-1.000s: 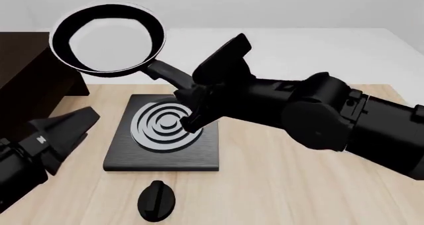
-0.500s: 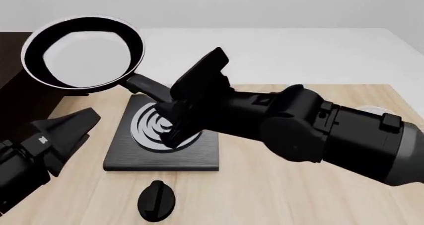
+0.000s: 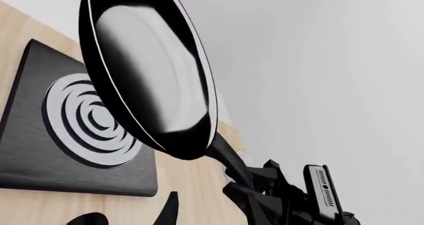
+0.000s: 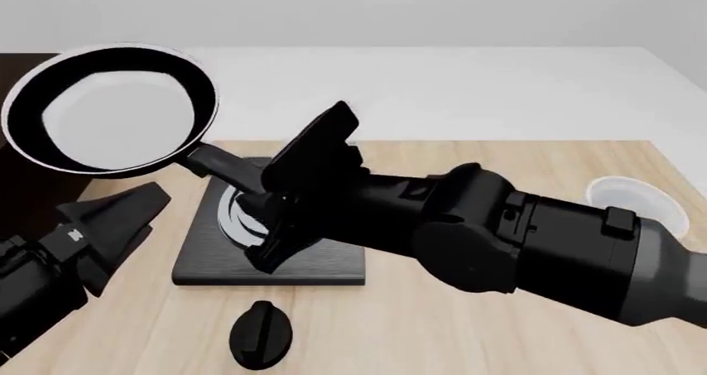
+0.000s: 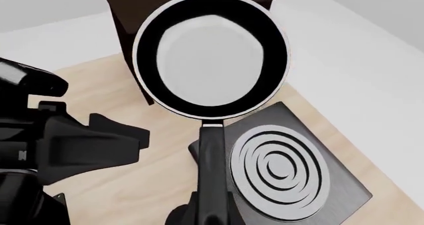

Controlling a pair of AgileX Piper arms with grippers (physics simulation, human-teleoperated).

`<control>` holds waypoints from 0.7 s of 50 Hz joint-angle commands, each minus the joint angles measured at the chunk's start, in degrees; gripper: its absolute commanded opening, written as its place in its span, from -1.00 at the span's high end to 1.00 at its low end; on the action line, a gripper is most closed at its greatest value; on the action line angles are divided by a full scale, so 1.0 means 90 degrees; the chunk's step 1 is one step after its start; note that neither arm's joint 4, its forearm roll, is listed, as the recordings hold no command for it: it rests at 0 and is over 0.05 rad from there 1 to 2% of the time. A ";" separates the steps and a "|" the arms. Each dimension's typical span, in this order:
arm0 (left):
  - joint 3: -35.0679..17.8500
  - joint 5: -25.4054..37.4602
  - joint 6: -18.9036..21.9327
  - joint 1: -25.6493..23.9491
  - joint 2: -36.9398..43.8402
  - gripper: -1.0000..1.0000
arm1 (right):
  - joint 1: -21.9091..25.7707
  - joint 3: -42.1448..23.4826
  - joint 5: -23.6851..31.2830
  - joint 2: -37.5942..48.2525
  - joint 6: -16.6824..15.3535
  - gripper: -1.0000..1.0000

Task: Put the frying pan on the cabinet shelf.

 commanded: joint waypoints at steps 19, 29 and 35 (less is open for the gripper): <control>0.0070 -0.0028 -0.0087 -0.0008 0.0010 -1.00 | 0.0270 -0.0219 -0.0301 0.0170 -0.0028 1.00; 0.0466 -0.0424 -0.0488 -0.0022 0.0198 -1.00 | 0.0238 -0.0082 -0.0469 0.0107 -0.0140 1.00; 0.0675 -0.0671 -0.0671 -0.0025 0.0354 -1.00 | 0.0246 -0.0040 -0.0502 0.0045 -0.0148 1.00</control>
